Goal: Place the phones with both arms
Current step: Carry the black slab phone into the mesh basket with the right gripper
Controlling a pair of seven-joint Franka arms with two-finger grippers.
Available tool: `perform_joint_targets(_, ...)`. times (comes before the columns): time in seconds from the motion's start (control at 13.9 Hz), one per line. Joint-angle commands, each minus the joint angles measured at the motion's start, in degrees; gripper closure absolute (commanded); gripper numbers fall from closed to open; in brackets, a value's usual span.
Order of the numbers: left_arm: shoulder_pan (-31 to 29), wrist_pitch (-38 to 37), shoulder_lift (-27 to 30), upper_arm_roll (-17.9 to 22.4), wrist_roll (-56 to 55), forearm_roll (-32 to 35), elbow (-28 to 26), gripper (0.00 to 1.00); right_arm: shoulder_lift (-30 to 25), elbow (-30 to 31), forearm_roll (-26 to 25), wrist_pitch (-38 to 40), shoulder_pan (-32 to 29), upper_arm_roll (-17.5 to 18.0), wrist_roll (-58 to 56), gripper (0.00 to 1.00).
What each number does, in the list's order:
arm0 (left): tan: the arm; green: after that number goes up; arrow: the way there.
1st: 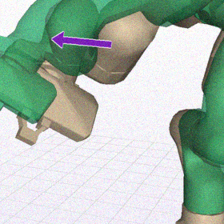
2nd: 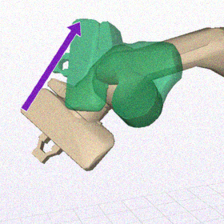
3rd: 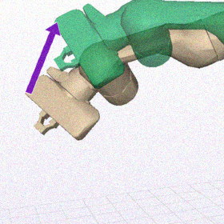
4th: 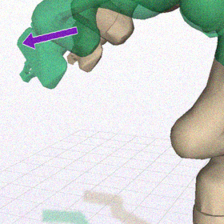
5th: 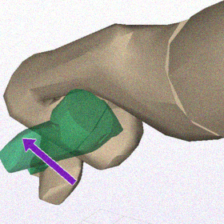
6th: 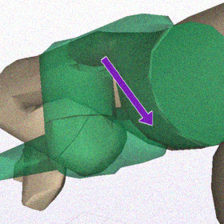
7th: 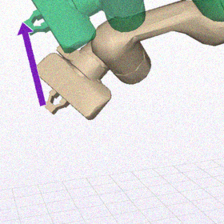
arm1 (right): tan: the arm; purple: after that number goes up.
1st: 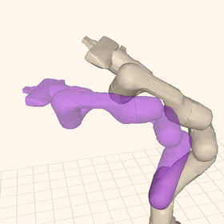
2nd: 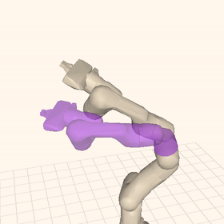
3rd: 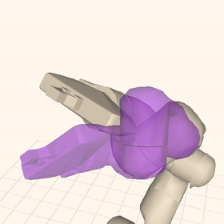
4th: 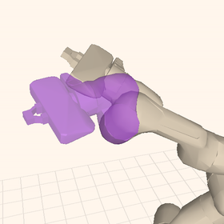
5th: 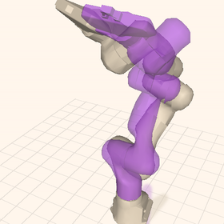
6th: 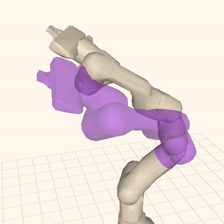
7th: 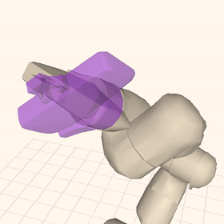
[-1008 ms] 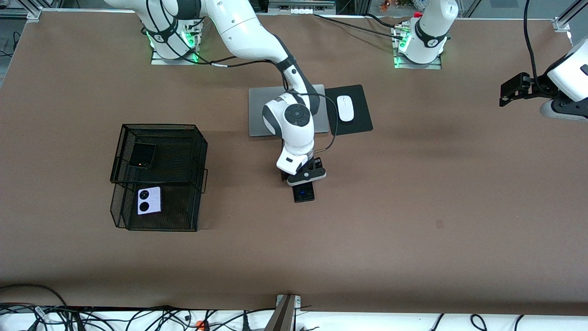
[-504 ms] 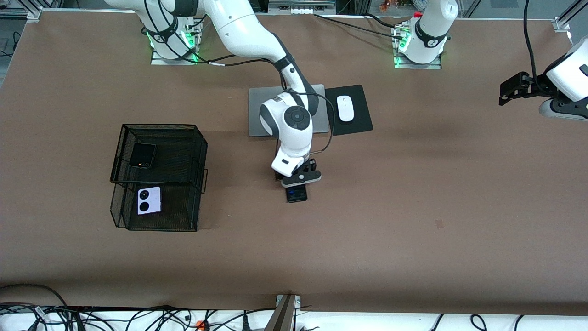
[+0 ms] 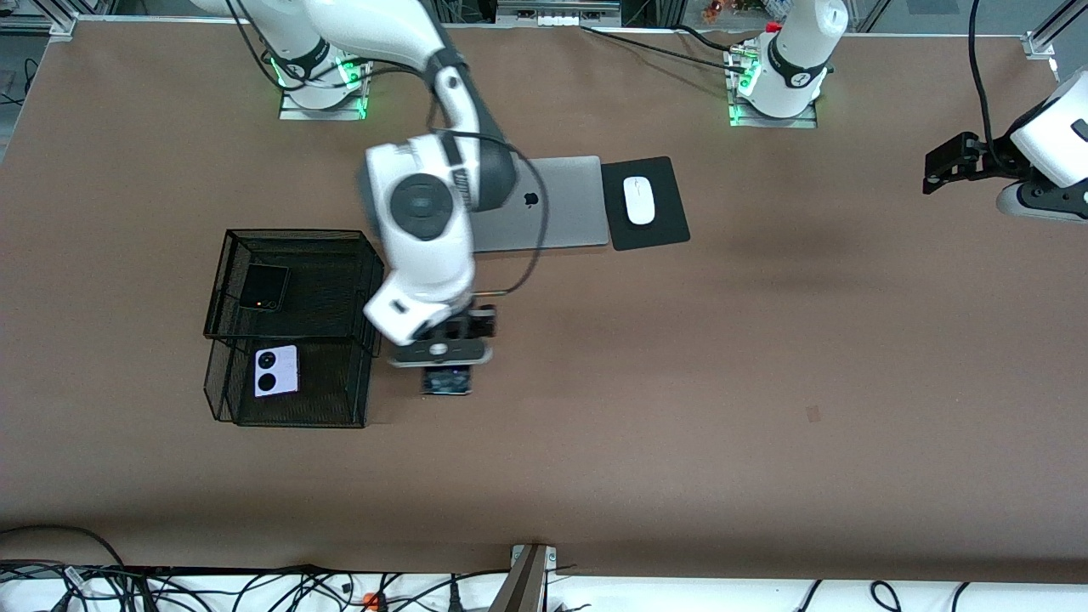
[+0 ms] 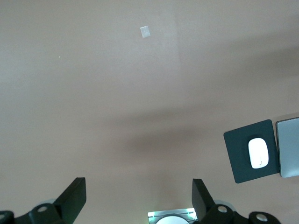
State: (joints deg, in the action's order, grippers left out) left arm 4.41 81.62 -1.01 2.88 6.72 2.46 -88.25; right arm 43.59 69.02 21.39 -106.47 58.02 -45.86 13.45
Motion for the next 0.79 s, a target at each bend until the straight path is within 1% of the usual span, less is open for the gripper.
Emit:
perform_joint_targets(0.0, -0.2, -0.8, 1.0, -0.2, 0.3, -0.6, -0.2, 0.00, -2.1, 3.0, -0.8, 6.5, 0.3, -6.8, -7.5, 0.76)
perform_joint_targets(0.07, -0.2, -0.8, 1.0, -0.2, 0.3, -0.6, -0.2, 0.00, -3.4, 5.1, -0.7, 7.6, 0.3, -8.8, -9.8, 0.79)
perform_joint_targets(0.14, -0.2, -0.8, 1.0, -0.2, 0.3, -0.6, -0.1, 0.00, -5.9, 9.2, -0.6, 7.3, 0.4, -9.8, -11.7, 0.81)
perform_joint_targets(0.36, -0.2, -1.1, 1.0, -0.2, 0.3, -0.5, -0.1, 0.00, -15.5, 22.9, -0.7, 4.1, 1.4, -9.8, -12.0, 0.83)
perform_joint_targets(0.43, -0.2, -1.4, 1.0, -0.2, 0.3, -0.4, -0.1, 0.00, -17.3, 26.0, -0.7, 3.6, 2.4, -10.0, -11.3, 0.86)
perform_joint_targets(0.5, -0.2, -1.4, 1.0, -0.2, 0.3, -0.4, -0.1, 0.00, -18.4, 28.8, -0.8, 3.3, 3.5, -10.6, -11.0, 0.89)
perform_joint_targets(0.65, -0.2, -1.5, 1.0, -0.2, 0.2, -0.4, -0.1, 0.00, -19.2, 31.9, -0.7, 3.8, 6.5, -12.8, -8.9, 0.89)
perform_joint_targets(0.72, -0.2, -1.5, 1.0, -0.2, 0.2, -0.4, -0.1, 0.00, -19.6, 33.2, -0.8, 4.1, 7.7, -13.3, -8.0, 0.89)
